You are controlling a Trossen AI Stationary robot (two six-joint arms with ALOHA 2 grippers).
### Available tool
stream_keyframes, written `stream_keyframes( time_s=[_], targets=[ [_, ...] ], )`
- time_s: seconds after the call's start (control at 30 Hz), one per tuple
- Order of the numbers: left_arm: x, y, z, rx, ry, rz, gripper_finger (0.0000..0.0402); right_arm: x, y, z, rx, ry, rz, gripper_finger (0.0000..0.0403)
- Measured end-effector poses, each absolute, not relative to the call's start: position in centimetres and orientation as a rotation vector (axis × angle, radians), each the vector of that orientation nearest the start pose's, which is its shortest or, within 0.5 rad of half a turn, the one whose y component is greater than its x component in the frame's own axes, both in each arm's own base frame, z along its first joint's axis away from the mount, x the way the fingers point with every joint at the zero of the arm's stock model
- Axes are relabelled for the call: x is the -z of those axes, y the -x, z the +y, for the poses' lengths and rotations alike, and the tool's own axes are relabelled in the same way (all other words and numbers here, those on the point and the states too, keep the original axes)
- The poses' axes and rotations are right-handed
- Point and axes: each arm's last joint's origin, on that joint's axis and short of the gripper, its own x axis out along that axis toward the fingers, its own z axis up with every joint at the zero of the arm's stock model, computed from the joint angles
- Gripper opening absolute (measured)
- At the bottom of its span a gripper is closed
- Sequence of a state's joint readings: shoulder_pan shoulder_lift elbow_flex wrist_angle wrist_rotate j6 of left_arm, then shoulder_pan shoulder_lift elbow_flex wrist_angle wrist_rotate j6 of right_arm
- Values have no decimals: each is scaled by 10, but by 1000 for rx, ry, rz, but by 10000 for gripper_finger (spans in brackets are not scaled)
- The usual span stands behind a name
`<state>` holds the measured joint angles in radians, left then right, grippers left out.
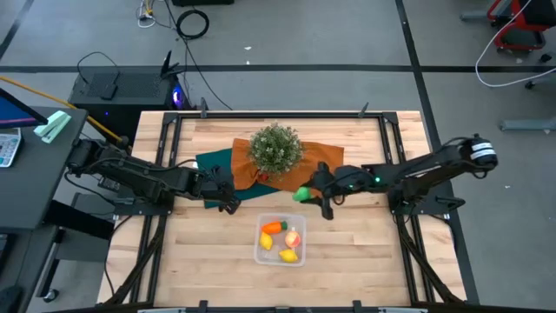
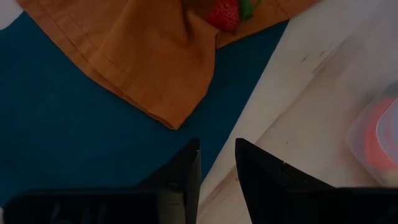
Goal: Pick and placing Produce into tupperware
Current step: Put the pear into the transparent bin
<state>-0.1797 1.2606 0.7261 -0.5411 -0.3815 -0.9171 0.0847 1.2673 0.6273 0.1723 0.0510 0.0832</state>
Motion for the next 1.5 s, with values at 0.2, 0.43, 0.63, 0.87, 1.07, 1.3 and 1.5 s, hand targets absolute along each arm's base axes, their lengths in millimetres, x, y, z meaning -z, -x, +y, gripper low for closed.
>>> stream_keyframes(
  time_s=[0.2, 0.43, 0.63, 0.87, 1.07, 1.3, 1.5],
  targets=[
    [-199, -225, -30, -642, 575, 836, 105, -230, -247, 45, -173, -63, 409, 183],
    [-199, -224, -34, -629, 571, 840, 98, -233, -257, 61, -299, 38, 458, 179],
    [-199, -224, -34, -629, 574, 838, 100, -245, -295, 68, -363, 132, 527, 181],
    [-199, -225, -33, -627, 563, 837, 94, -225, -335, 70, -458, 125, 646, 178],
    [-199, -225, -33, -629, 567, 835, 95, -201, -352, 78, -524, 104, 721, 180],
    [-199, -225, -33, -628, 567, 833, 88, -183, -361, 85, -559, 97, 756, 180],
    [-199, -225, -33, -627, 568, 830, 89, -175, -366, 86, -568, 102, 740, 179]
  ],
)
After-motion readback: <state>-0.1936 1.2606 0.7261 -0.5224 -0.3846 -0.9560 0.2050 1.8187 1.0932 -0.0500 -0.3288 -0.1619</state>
